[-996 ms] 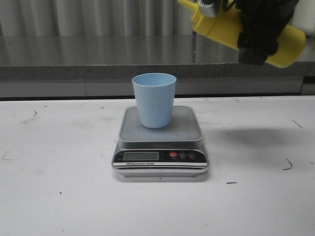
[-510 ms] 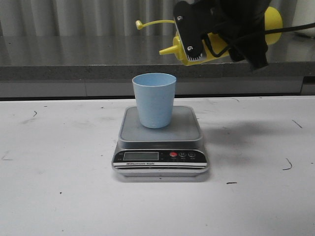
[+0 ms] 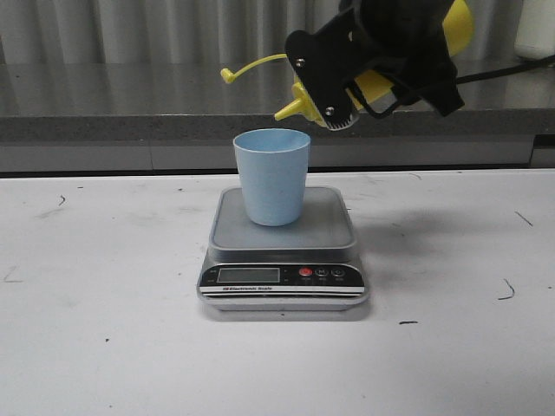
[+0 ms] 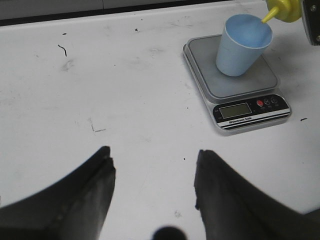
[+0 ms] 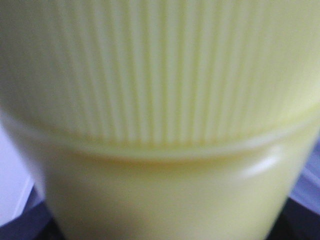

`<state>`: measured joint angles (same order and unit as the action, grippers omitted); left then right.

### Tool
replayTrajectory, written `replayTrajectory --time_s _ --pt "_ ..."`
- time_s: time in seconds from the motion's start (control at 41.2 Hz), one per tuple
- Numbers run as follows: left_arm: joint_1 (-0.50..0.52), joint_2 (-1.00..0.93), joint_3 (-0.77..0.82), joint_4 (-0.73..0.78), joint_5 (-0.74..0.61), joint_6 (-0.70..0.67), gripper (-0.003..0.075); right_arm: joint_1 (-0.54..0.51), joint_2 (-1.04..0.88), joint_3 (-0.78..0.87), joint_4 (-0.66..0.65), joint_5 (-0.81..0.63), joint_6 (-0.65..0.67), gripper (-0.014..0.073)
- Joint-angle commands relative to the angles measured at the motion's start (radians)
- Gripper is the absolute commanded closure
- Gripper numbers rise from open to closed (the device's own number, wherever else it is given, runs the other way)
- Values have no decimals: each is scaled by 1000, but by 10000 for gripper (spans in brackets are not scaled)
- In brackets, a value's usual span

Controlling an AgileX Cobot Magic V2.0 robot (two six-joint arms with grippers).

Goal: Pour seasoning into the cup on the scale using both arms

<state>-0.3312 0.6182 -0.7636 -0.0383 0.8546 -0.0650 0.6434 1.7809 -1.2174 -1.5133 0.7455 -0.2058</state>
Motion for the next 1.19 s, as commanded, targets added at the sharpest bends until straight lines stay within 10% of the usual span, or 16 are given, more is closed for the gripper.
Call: replayTrajectory --time_s 0.0,0.17,0.461,0.801,1.166 --pt "0 -1 -25 -12 -71 -2 355 1 -56 -40 -97 48 -2 274" --pt "0 -1 -25 -12 -71 -2 355 1 -56 -40 -92 39 148 274" --pt "0 -1 -25 -12 -67 -2 355 -4 -112 -32 -7 8 793 274" --pt "0 -1 -25 -12 -65 -2 355 -134 -361 138 328 -268 921 274" --pt "0 -1 -25 -12 -65 -2 355 -395 -431 398 145 -666 1297 274"
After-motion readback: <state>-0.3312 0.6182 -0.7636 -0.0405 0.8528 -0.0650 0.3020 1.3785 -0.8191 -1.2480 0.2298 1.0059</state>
